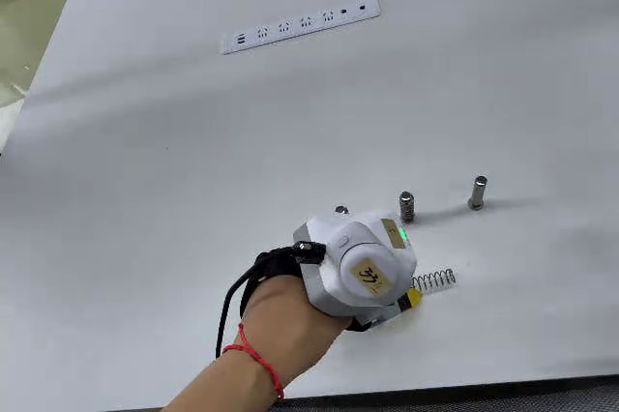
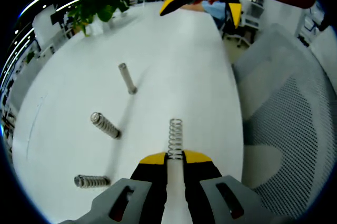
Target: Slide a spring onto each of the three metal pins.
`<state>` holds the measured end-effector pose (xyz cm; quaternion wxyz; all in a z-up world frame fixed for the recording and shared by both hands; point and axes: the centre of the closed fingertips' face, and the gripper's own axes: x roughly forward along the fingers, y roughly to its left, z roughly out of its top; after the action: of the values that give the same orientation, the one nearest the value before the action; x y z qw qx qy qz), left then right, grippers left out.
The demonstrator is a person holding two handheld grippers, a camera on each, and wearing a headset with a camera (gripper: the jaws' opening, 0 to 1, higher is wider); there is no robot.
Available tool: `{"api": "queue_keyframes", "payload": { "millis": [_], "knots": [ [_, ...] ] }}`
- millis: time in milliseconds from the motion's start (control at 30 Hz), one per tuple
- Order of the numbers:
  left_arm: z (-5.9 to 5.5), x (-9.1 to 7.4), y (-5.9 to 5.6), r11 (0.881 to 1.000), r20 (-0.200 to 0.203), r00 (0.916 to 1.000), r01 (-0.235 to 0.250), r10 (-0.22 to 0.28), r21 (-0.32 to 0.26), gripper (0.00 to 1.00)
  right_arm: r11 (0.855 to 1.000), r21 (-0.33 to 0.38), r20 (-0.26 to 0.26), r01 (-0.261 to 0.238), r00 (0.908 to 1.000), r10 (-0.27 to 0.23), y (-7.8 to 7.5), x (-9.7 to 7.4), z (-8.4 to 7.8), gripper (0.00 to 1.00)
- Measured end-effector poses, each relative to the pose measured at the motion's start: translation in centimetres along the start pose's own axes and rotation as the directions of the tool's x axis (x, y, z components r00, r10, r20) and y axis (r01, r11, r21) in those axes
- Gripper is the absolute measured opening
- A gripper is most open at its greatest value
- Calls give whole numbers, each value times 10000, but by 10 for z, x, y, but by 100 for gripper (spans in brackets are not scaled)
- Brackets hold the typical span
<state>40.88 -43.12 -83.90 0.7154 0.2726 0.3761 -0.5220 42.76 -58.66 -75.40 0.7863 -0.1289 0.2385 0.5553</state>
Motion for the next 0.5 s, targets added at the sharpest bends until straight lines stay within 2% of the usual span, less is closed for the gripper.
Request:
{"api": "queue_keyframes", "payload": {
  "millis": [133, 233, 400, 433, 500],
  "knots": [
    [7, -5, -2, 9999, 343, 9994, 0, 6, -168, 11, 9999, -9, 50, -101, 9999, 101, 4, 0, 5, 84],
    [16, -10, -2, 9994, 766, 9971, -6, 32, -334, 11, 9999, 29, 139, -161, 9998, 161, 6, 1, 13, 82],
    [29, -21, -2, 9978, 1489, 9887, -41, 139, -661, 11, 9990, 180, 404, -412, 9984, 405, 11, 1, 30, 76],
    [34, -25, -2, 9971, 1758, 9843, -18, 151, -755, 11, 9982, 291, 437, -533, 9977, 520, 13, 2, 34, 73],
    [40, -31, -1, 9961, 2048, 9785, -54, 234, -878, 11, 9978, 184, 641, -630, 9960, 617, 16, 3, 45, 69]
  ]
}}
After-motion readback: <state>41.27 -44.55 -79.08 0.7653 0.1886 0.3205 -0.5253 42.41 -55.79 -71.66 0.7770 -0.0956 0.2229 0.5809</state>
